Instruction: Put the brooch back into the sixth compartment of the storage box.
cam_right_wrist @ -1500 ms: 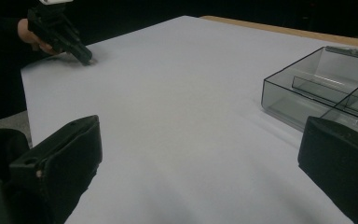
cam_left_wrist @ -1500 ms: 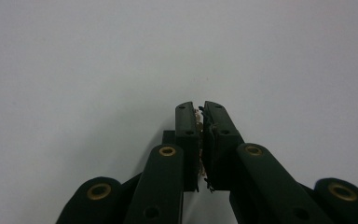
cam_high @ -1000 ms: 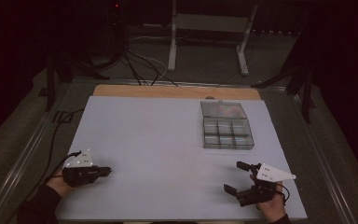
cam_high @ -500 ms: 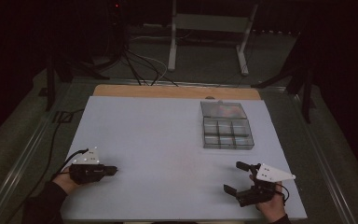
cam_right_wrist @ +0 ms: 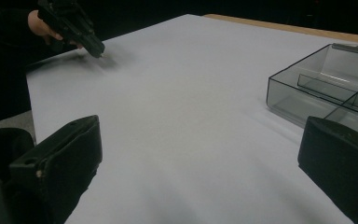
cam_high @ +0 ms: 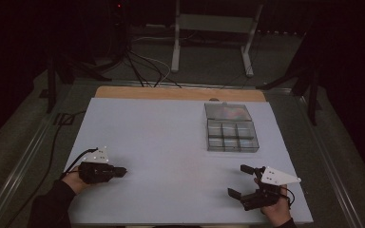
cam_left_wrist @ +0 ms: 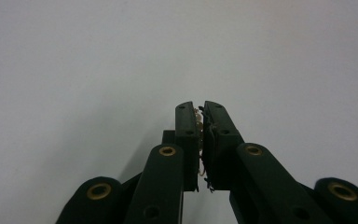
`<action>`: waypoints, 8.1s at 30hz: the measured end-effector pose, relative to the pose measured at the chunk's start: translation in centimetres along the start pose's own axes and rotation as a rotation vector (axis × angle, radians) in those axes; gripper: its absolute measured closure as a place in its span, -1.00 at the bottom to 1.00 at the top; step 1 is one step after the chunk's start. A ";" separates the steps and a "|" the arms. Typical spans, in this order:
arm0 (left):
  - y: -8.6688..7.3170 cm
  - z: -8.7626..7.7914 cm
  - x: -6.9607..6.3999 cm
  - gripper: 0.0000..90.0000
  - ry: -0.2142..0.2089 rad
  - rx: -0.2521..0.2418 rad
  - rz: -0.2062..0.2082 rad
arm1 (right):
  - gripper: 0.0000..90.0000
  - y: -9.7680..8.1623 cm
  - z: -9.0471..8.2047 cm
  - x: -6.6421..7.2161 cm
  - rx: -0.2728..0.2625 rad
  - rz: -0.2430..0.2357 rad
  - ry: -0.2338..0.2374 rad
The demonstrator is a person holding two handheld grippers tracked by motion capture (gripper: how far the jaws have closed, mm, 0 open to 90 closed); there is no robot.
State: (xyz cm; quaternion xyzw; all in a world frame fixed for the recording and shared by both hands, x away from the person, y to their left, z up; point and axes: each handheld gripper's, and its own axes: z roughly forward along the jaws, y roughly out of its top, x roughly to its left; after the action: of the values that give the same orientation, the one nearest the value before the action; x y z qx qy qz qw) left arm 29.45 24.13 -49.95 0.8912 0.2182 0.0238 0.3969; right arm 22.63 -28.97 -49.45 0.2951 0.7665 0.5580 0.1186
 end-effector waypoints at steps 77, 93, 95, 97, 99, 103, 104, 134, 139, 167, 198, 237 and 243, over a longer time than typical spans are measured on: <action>17.3 12.8 -3.8 0.94 -0.240 -0.070 0.090 | -1.00 -0.2 0.0 0.0 0.011 -0.003 0.007; 21.7 14.9 -4.0 0.94 -0.280 -0.126 0.089 | -1.00 -0.1 -0.1 0.0 0.011 -0.003 0.008; 22.1 15.1 -4.0 0.94 -0.269 -0.131 0.089 | -1.00 -0.1 -0.1 0.0 0.011 -0.003 0.009; 22.6 15.4 -3.8 0.94 -0.276 -0.139 0.080 | -1.00 -0.1 -0.1 0.0 0.009 -0.005 0.008; 23.1 15.7 -3.8 0.94 -0.275 -0.141 0.080 | -1.00 -0.1 -0.1 0.0 0.009 -0.006 0.008; 23.9 16.4 -3.8 0.94 -0.281 -0.151 0.073 | -1.00 -0.1 -0.2 0.0 0.004 -0.003 0.007; 24.1 16.6 -3.8 0.94 -0.279 -0.157 0.072 | -1.00 -0.1 -0.2 0.0 0.002 -0.003 0.009; 28.5 23.4 -4.0 0.94 -0.265 -0.149 -0.009 | -1.00 0.0 -0.5 0.1 -0.010 -0.009 0.012; 29.2 24.8 -4.1 0.94 -0.250 -0.129 -0.006 | -1.00 0.1 -0.6 0.1 -0.012 -0.008 0.009; 30.8 26.5 -4.1 -0.39 -0.153 -0.137 -0.043 | -1.00 0.1 -0.8 0.0 -0.015 -0.009 0.009; 25.7 16.9 -2.4 -0.98 -0.168 -0.202 -0.008 | -1.00 0.0 -0.5 0.0 -0.007 -0.006 0.001; 12.0 3.8 -2.3 -0.98 -0.061 -0.256 -0.033 | -1.00 0.0 0.0 0.0 0.009 -0.001 -0.003; 9.0 2.9 -3.0 -0.98 -0.033 -0.247 -0.032 | -1.00 0.0 0.0 0.0 0.009 0.000 -0.003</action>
State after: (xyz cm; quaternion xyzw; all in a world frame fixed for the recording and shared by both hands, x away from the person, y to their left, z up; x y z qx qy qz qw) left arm 30.72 15.59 -45.09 0.8323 0.2212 0.0297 0.5075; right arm 22.61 -28.92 -49.44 0.2965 0.7689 0.5538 0.1186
